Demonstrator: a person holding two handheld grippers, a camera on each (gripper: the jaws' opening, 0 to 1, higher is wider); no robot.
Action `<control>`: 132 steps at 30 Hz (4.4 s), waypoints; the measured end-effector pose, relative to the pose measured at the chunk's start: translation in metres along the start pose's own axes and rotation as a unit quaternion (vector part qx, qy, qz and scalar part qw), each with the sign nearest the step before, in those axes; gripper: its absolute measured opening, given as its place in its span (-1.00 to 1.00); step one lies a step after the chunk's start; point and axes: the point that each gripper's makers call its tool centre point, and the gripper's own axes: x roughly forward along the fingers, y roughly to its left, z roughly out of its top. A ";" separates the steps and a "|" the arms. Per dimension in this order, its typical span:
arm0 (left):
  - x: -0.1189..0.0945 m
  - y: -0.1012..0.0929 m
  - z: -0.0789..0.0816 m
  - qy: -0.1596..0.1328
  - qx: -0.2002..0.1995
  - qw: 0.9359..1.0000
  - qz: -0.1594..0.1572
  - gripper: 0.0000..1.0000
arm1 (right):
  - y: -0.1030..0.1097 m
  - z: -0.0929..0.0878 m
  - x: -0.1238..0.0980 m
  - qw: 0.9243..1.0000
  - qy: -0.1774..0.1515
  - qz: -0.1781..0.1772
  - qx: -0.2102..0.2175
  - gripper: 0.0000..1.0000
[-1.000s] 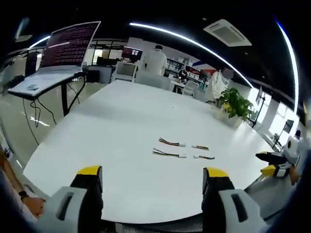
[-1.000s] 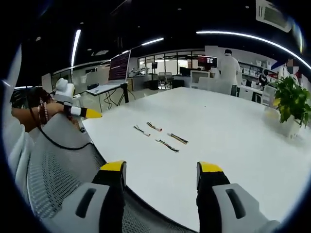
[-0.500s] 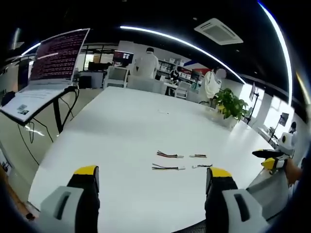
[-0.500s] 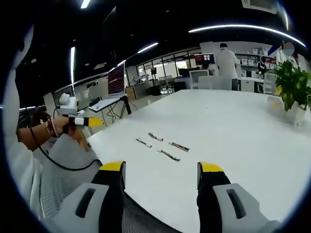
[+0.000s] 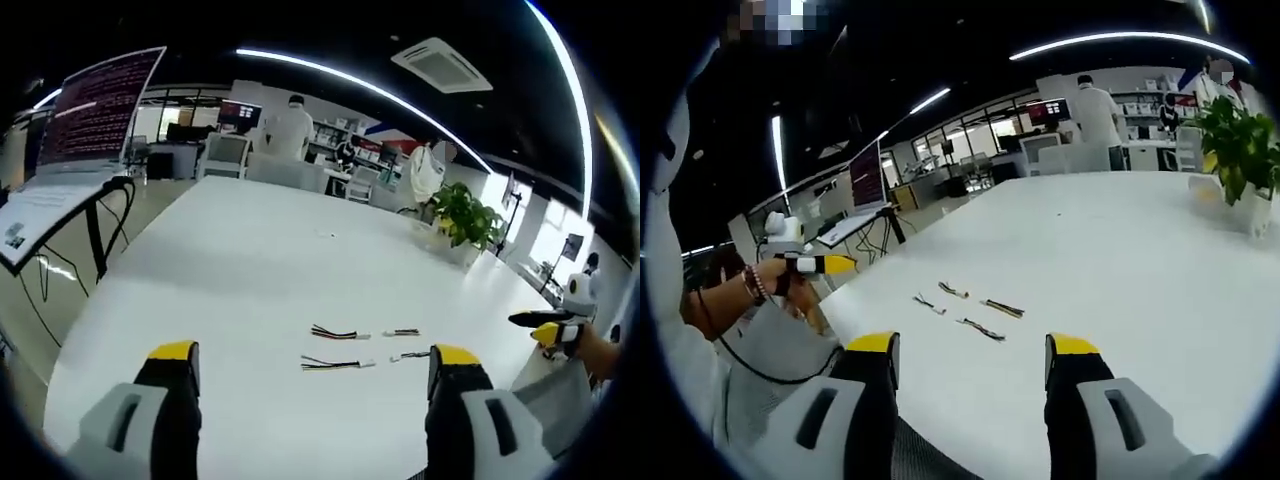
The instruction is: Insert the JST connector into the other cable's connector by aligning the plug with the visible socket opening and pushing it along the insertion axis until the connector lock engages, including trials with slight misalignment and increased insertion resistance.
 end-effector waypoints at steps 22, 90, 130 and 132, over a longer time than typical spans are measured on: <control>0.056 -0.022 0.011 0.018 0.055 0.997 -0.055 0.94 | -0.004 0.019 0.044 0.997 0.025 0.046 -0.063 0.03; 0.161 -0.080 -0.038 0.072 0.200 0.918 -0.334 0.39 | -0.039 -0.031 0.171 0.938 0.150 0.178 -0.255 -0.37; 0.157 -0.101 -0.066 0.097 0.280 0.882 -0.366 -0.99 | -0.027 -0.042 0.208 0.915 0.133 0.243 -0.292 -0.89; 0.156 -0.102 -0.067 0.099 0.282 0.881 -0.368 -0.99 | -0.026 -0.042 0.207 0.914 0.132 0.244 -0.297 -0.90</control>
